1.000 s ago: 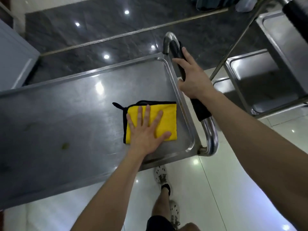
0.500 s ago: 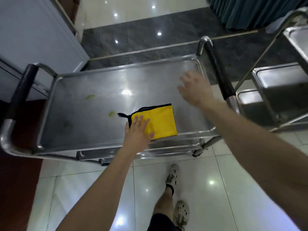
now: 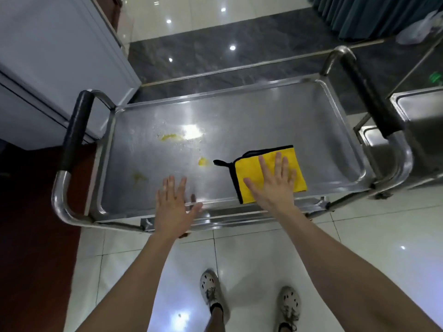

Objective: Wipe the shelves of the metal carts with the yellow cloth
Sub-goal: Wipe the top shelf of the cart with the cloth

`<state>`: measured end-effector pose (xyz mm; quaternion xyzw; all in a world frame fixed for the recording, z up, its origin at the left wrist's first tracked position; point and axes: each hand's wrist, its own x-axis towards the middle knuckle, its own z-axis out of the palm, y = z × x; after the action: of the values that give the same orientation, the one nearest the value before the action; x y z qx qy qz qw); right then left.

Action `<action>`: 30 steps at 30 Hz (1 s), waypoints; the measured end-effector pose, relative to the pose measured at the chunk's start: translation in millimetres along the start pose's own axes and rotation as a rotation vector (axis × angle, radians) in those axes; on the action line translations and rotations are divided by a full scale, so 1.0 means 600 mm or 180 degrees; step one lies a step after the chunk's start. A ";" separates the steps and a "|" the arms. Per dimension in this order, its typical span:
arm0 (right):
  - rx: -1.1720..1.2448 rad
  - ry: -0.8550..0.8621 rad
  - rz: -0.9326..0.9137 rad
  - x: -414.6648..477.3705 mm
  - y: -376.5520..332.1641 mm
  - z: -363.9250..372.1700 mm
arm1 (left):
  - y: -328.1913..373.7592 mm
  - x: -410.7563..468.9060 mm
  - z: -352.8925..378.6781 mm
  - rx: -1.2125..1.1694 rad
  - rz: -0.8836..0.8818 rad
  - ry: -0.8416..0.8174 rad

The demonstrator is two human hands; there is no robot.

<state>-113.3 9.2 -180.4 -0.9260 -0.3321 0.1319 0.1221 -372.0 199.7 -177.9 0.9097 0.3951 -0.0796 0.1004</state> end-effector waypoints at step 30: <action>0.0349 -0.0137 -0.0956 0.022 -0.188 0.083 | -0.062 0.166 -0.071 -0.0744 0.1911 0.0122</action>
<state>-185.5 109.2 -193.6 -0.8548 -0.4617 0.1500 0.1836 -329.5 305.0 -163.2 0.9692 0.1174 0.0166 0.2157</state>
